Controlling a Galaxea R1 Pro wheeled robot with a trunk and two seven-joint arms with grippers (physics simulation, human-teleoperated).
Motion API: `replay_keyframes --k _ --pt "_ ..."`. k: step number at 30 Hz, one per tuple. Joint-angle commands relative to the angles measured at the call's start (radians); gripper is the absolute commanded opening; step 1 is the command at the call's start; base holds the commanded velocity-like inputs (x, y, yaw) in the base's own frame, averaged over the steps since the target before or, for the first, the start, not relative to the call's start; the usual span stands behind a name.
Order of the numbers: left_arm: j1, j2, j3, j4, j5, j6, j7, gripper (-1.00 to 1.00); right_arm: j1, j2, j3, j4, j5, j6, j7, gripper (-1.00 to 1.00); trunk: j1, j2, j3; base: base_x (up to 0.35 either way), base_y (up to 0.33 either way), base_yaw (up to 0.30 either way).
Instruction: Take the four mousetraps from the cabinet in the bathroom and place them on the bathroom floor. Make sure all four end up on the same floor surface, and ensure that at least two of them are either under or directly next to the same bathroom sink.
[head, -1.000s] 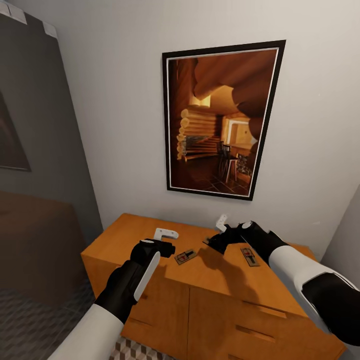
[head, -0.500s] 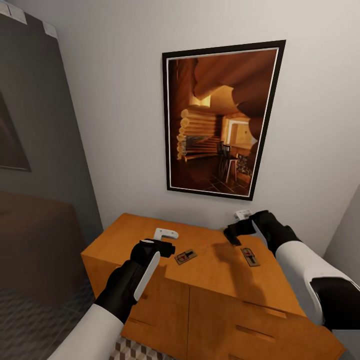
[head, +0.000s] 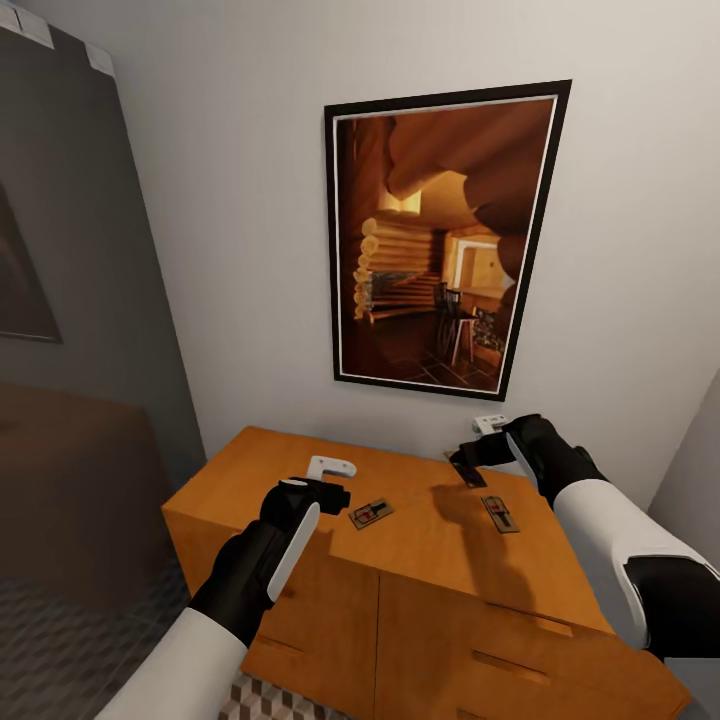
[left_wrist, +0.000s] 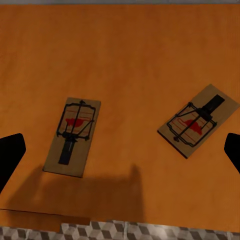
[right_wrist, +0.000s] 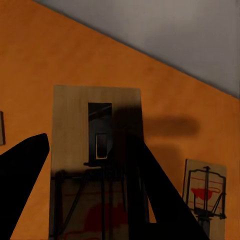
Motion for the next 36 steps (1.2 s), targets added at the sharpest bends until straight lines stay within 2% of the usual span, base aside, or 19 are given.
replay_keyframes --k 1,3,11,36 --pt "-0.001 0.0 -0.001 -0.001 0.01 0.003 0.009 1.0 -0.001 -0.001 0.004 -0.002 0.009 0.002 0.01 -1.0 0.0 -0.002 -0.002 0.0 0.0 0.0" --pt "-0.001 0.0 -0.001 -0.001 0.011 0.003 0.009 1.0 -0.001 -0.001 0.004 -0.002 0.009 0.002 0.01 -1.0 0.0 -0.002 -0.002 0.0 0.0 0.0" --pt "-0.001 0.0 -0.001 -0.001 0.009 0.003 0.009 1.0 -0.001 0.0 0.004 -0.001 0.007 0.003 0.013 -1.0 -0.03 0.054 0.023 0.0 0.0 0.0" --pt "-0.001 0.0 -0.001 -0.002 0.011 0.003 0.009 1.0 -0.001 0.007 0.005 -0.003 0.006 -0.004 0.018 -1.0 -0.03 0.054 0.024 0.0 0.0 -0.02"
